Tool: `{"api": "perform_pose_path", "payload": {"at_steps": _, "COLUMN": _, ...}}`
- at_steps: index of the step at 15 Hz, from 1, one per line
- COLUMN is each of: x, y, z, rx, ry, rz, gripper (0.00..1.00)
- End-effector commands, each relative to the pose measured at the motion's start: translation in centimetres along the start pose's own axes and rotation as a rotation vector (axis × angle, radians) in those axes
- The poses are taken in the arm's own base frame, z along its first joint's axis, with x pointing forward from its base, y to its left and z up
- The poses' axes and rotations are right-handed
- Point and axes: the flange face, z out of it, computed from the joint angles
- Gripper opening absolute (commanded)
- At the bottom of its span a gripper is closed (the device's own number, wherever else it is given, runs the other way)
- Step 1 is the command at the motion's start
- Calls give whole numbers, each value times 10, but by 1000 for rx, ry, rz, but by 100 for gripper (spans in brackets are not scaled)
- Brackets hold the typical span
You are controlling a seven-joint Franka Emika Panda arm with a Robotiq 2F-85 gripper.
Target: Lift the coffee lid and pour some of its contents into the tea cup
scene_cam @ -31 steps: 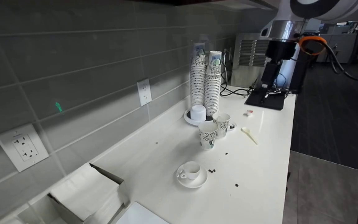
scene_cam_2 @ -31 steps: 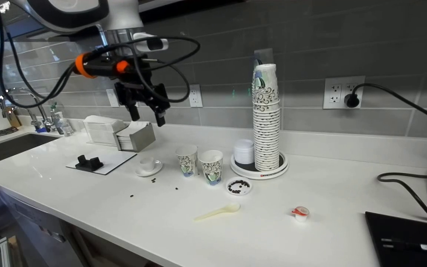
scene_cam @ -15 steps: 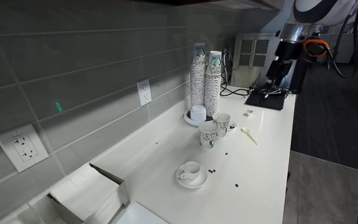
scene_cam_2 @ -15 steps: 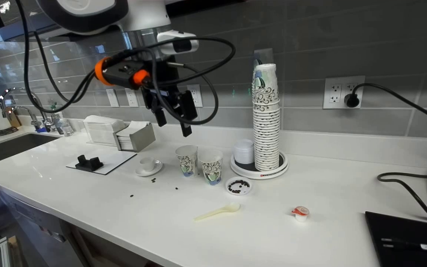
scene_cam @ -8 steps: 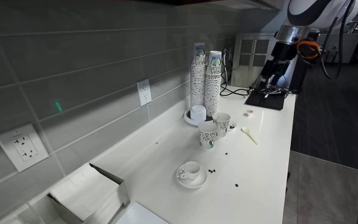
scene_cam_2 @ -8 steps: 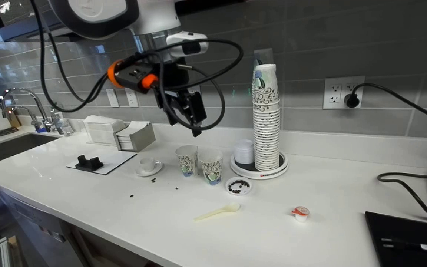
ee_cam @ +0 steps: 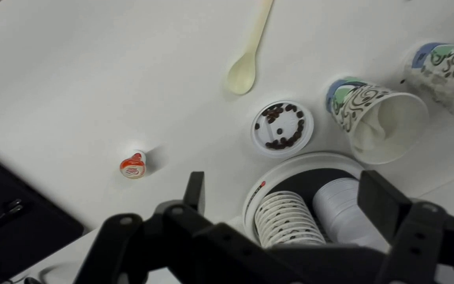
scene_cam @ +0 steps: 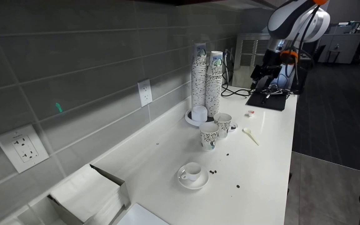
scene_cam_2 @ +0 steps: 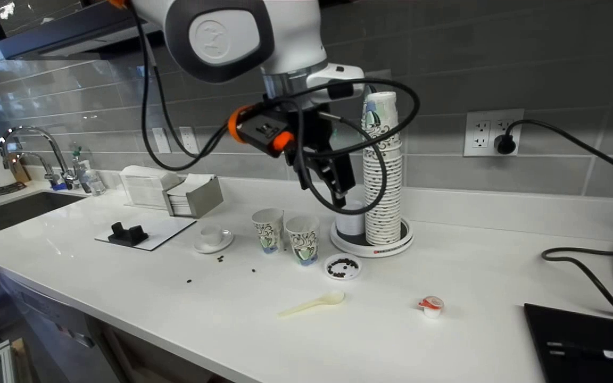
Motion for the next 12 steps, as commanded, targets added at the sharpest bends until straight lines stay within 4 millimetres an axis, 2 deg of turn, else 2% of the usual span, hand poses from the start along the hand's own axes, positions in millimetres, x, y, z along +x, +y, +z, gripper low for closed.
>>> {"api": "perform_pose_path", "payload": {"at_steps": 1, "x": 35, "y": 10, "z": 35, "rx": -16, "ry": -27, "rz": 8, "gripper": 100}}
{"api": "perform_pose_path", "payload": {"at_steps": 6, "x": 54, "y": 11, "z": 103, "rx": -7, "ry": -58, "rz": -110, "gripper": 100}}
{"api": "perform_pose_path", "payload": {"at_steps": 7, "x": 39, "y": 6, "z": 79, "rx": -33, "ry": -71, "rz": -73, "gripper": 100}}
{"api": "perform_pose_path", "payload": {"at_steps": 9, "x": 44, "y": 7, "z": 102, "rx": -28, "ry": -80, "rz": -96, "gripper": 100}}
{"api": "perform_pose_path", "payload": {"at_steps": 12, "x": 49, "y": 9, "z": 108, "rx": -30, "ry": -80, "rz": -101, "gripper": 100}}
